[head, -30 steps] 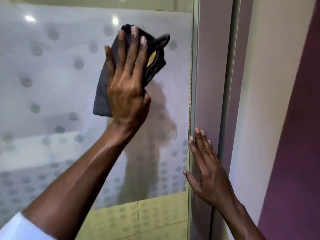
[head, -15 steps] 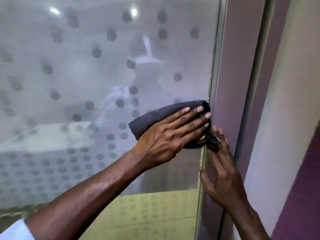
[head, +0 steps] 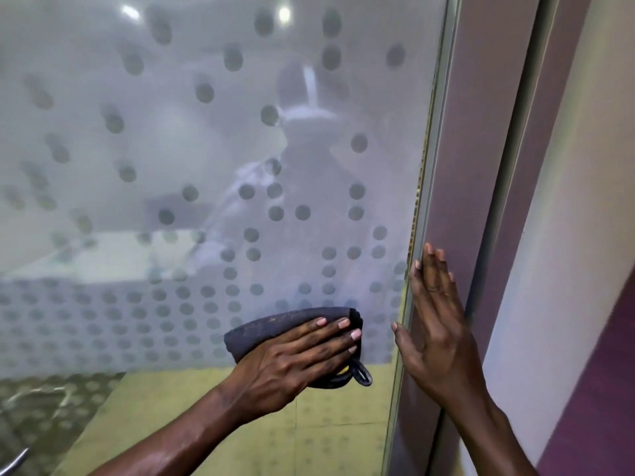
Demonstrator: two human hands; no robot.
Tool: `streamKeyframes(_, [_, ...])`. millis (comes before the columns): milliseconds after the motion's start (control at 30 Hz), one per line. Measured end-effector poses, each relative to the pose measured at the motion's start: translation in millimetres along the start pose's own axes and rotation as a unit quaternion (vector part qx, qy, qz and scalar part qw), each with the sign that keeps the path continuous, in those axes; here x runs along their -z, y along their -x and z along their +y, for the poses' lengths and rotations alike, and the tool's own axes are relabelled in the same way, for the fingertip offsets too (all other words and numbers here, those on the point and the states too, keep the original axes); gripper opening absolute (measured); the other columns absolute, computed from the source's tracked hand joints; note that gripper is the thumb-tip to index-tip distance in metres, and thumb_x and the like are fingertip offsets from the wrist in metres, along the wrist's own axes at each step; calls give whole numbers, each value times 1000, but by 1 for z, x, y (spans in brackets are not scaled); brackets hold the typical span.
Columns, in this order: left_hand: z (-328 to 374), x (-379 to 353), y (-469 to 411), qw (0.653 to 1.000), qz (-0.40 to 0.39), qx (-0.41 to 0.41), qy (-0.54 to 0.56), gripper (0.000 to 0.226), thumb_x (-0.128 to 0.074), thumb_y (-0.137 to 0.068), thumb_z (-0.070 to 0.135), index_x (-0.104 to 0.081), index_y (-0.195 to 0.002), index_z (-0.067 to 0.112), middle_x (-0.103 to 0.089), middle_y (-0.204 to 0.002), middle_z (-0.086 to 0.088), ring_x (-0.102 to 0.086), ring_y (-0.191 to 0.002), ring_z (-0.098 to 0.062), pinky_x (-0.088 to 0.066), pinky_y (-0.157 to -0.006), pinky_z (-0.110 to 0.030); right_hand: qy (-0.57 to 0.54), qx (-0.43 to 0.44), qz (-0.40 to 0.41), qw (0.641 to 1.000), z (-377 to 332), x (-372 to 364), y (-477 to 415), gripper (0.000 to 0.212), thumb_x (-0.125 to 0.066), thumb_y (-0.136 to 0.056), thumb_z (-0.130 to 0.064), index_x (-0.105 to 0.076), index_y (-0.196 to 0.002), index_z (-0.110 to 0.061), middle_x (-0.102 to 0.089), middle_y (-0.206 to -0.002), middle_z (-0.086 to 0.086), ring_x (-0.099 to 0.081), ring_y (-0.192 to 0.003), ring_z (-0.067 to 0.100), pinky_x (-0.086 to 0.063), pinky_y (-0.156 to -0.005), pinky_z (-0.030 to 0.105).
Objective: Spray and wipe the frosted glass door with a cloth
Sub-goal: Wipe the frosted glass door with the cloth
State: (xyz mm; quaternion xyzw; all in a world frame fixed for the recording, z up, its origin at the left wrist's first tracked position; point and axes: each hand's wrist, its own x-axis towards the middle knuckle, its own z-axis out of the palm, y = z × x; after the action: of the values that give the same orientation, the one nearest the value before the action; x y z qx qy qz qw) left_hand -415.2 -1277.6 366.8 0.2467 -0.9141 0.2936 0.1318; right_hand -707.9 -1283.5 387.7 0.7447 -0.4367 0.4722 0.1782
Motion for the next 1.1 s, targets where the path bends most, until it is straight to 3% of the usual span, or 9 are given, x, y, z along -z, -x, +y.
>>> streamKeyframes(133, [22, 1, 17, 991, -9, 56, 124, 95, -37, -85, -15, -33, -174, 18, -20, -186, 5, -15, -174, -18, -23, -140, -42, -22, -31, 16, 999, -17, 0, 3, 92, -82, -86, -5, -36, -165, -2, -18, -181, 16, -15, -170, 32, -37, -129, 59])
streamKeyframes(200, [38, 10, 25, 951, 35, 152, 267, 106, -43, -69, -20, -45, -169, 16, -33, -182, 5, -27, -171, -18, -24, -140, -39, -48, -37, 46, 997, -32, -1, 8, 73, -74, -91, -11, -49, -159, -4, -31, -177, 15, -29, -166, 33, -40, -128, 49])
streamKeyframes(300, [62, 29, 41, 789, 168, 354, 474, 94, -39, -76, -28, -65, -153, 19, -64, -161, 8, -56, -155, -14, -44, -130, -33, -141, -45, 26, 989, -59, -8, 19, 64, -74, -90, -17, -60, -152, -11, -52, -166, 7, -52, -153, 29, -46, -123, 44])
streamKeyframes(400, [73, 48, 65, 628, 224, 473, 575, 75, -54, -91, -31, -81, -132, 25, -81, -135, 5, -74, -130, -9, -57, -109, -22, -285, -94, -59, 952, -91, -17, 34, 67, -79, -88, -22, -60, -152, -22, -62, -154, -9, -59, -144, 14, -53, -114, 43])
streamKeyframes(533, [85, 63, 116, 483, 259, 519, 656, 38, -78, -92, -2, -84, -121, 22, -84, -124, -12, -79, -110, -19, -63, -92, -26, -417, -146, -163, 882, -139, -30, 51, 71, -84, -85, -28, -58, -151, -26, -69, -145, -16, -64, -138, 8, -53, -114, 34])
streamKeyframes(600, [95, 68, 146, 430, 254, 531, 685, 34, -81, -89, -2, -86, -117, 17, -83, -121, -16, -79, -106, -23, -65, -88, -28, -445, -142, -213, 858, -166, -38, 58, 72, -86, -84, -29, -58, -151, -28, -72, -141, -15, -66, -136, 9, -54, -113, 32])
streamKeyframes(867, [129, 94, 267, 385, 232, 554, 700, 40, -74, -88, 2, -80, -127, 4, -80, -129, -17, -76, -116, -24, -64, -96, -31, -468, -129, -356, 799, -283, -75, 71, 39, -92, -80, -22, -81, -117, -29, -84, -108, -12, -79, -99, 12, -60, -86, 26])
streamKeyframes(967, [137, 108, 319, 406, 230, 578, 669, 42, -76, -92, 4, -74, -134, 1, -79, -132, -18, -75, -120, -24, -62, -100, -34, -481, -141, -404, 765, -327, -90, 77, 40, -97, -77, -8, -83, -108, -27, -85, -100, -6, -77, -90, 7, -57, -80, 19])
streamKeyframes(1100, [151, 121, 395, 456, 199, 651, 573, 35, -86, -88, 28, -78, -119, 13, -83, -118, -10, -75, -110, -18, -60, -97, -36, -482, -146, -437, 745, -382, -109, 91, 43, -97, -74, -3, -82, -105, -30, -81, -97, -2, -69, -80, 5, -56, -77, 17])
